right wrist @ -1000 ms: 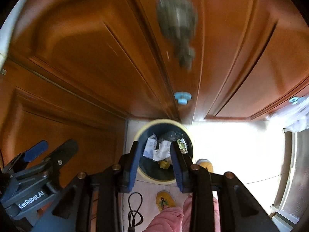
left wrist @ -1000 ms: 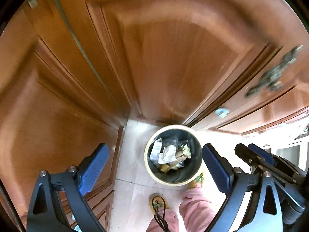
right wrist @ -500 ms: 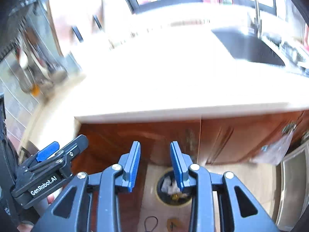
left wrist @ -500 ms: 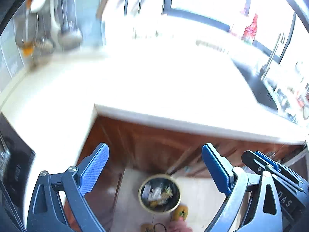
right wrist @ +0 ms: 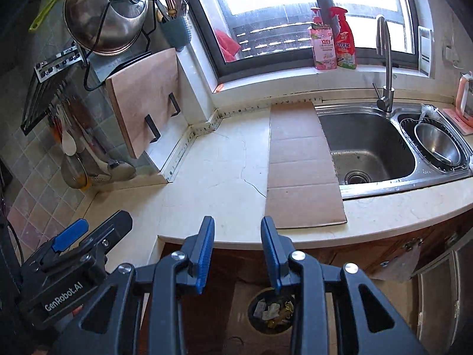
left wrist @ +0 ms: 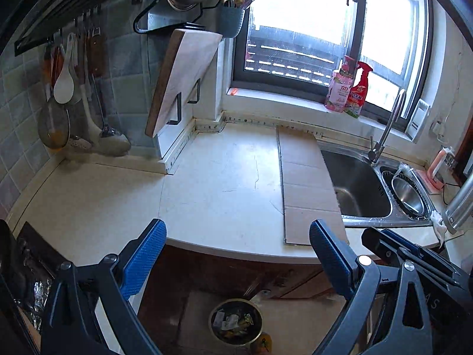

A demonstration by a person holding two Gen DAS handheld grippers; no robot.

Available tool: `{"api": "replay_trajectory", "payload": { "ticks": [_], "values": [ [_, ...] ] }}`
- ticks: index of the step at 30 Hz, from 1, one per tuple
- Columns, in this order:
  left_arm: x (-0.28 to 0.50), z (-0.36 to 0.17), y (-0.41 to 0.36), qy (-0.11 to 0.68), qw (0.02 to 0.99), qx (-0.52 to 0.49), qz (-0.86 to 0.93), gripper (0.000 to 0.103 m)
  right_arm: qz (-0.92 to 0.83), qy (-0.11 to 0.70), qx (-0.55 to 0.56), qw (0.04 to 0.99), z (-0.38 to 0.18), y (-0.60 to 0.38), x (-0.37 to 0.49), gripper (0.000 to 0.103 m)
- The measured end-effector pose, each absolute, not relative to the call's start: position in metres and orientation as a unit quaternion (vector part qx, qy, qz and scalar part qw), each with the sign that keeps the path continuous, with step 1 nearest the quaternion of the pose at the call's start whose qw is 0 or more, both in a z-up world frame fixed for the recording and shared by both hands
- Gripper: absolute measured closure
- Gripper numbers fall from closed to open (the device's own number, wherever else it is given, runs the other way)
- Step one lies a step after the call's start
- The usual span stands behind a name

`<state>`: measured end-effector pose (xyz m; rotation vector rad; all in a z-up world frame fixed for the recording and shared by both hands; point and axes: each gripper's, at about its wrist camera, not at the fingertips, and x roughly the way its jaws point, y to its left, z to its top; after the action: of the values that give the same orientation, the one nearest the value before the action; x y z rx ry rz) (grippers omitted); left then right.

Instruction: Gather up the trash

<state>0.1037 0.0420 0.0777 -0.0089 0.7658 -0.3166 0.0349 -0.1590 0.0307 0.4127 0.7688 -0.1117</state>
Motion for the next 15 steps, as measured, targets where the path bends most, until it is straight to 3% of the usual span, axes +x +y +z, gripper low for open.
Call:
{"api": "replay_trajectory", "payload": {
  "ticks": [5, 7, 15],
  "values": [
    [0.091, 0.096, 0.034, 0.366, 0.919, -0.008, -0.149, 0.006, -0.046, 0.352, 0.177, 0.918, 0.051, -0.160, 0.028, 0.068],
    [0.090, 0.098, 0.033, 0.362, 0.921, -0.008, -0.143, 0.006, -0.050, 0.341, 0.159, 0.925, 0.055, -0.160, 0.024, 0.060],
    [0.088, 0.094, 0.019, 0.362, 0.924, -0.006, -0.121, 0.006, -0.044, 0.335, 0.146, 0.930, 0.058, -0.171, 0.027, 0.059]
  ]
}}
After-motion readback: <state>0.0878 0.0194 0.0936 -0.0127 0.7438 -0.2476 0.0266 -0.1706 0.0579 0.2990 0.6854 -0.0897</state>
